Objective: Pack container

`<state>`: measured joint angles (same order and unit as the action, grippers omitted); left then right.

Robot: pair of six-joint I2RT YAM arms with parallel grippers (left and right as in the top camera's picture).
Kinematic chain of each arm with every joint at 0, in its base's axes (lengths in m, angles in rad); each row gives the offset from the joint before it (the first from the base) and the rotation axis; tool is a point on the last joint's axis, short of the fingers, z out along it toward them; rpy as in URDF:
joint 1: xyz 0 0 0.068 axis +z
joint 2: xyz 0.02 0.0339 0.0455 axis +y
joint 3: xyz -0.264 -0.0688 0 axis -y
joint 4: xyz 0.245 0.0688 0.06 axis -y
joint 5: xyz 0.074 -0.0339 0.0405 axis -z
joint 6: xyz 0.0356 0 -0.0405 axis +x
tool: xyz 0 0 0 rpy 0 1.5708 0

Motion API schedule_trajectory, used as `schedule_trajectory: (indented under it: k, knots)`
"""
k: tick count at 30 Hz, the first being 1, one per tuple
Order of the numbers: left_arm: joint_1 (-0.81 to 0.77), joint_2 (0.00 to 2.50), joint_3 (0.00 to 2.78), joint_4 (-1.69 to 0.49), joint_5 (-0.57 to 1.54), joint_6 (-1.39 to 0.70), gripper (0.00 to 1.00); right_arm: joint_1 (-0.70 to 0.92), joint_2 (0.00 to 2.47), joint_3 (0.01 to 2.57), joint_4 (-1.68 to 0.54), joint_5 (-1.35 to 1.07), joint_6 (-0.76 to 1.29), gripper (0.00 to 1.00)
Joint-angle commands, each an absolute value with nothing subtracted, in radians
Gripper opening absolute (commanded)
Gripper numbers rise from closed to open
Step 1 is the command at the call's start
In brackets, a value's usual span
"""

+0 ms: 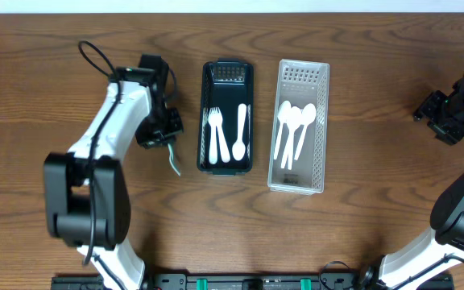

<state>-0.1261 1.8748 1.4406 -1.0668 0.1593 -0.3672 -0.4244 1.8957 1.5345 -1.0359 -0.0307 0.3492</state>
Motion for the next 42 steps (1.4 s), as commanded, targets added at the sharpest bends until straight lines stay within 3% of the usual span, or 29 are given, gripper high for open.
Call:
schedule_trajectory:
  k: [1, 9, 18, 19, 21, 24, 26, 28, 30, 31, 33, 34, 39, 42]
  knots:
    - [-0.131, 1.787, 1.525, -1.073, 0.245, -0.335, 0.06, -0.424, 1.9, 1.53, -1.037, -0.035, 0.362, 0.64]
    - [-0.281, 1.662, 1.584, -0.953, 0.347, -0.145, 0.06, -0.424, 1.9, 1.53, -1.036, -0.035, 0.362, 0.64]
    - [-0.372, 1.823, 1.577, -0.88, 0.238, -0.032, 0.07, -0.424, 1.9, 1.53, -1.036, -0.035, 0.363, 0.65]
    - [-0.371, 1.843, 1.577, -0.869, 0.238, -0.03, 0.11, -0.424, 1.9, 1.53, -1.036, -0.035, 0.363, 0.64]
    - [-0.369, 1.871, 1.577, -0.843, 0.237, -0.03, 0.51, -0.424, 1.9, 1.53, -1.036, -0.035, 0.363, 0.64]
    - [-0.369, 1.878, 1.578, -0.807, 0.238, -0.03, 0.8, -0.424, 1.9, 1.53, -1.036, -0.035, 0.362, 0.65]
    - [-0.369, 1.864, 1.591, -0.805, 0.238, -0.03, 0.88, -0.422, 1.9, 1.53, -1.036, -0.039, 0.362, 0.67]
    - [-0.369, 1.841, 1.603, -0.805, 0.238, -0.03, 0.89, -0.416, 1.9, 1.53, -1.034, -0.064, 0.358, 0.67]
    - [-0.369, 1.807, 1.611, -0.805, 0.238, -0.03, 0.9, -0.404, 1.9, 1.529, -1.023, -0.113, 0.354, 0.6]
    - [-0.368, 1.785, 1.611, -0.805, 0.237, -0.03, 0.9, -0.396, 1.9, 1.529, -1.012, -0.147, 0.337, 0.47]
    - [-0.363, 1.744, 1.611, -0.81, 0.226, -0.031, 0.91, -0.371, 1.9, 1.525, -0.975, -0.245, 0.278, 0.09]
    - [-0.358, 1.723, 1.611, -0.816, 0.216, -0.031, 0.93, -0.353, 1.9, 1.52, -0.953, -0.284, 0.262, 0.01]
    - [-0.309, 1.63, 1.611, -0.885, 0.18, -0.073, 1.0, -0.237, 1.9, 1.468, -0.809, -0.296, 0.261, 0.01]
    - [-0.264, 1.597, 1.611, -0.956, 0.125, -0.076, 0.98, -0.158, 1.9, 1.42, -0.715, -0.296, 0.261, 0.01]
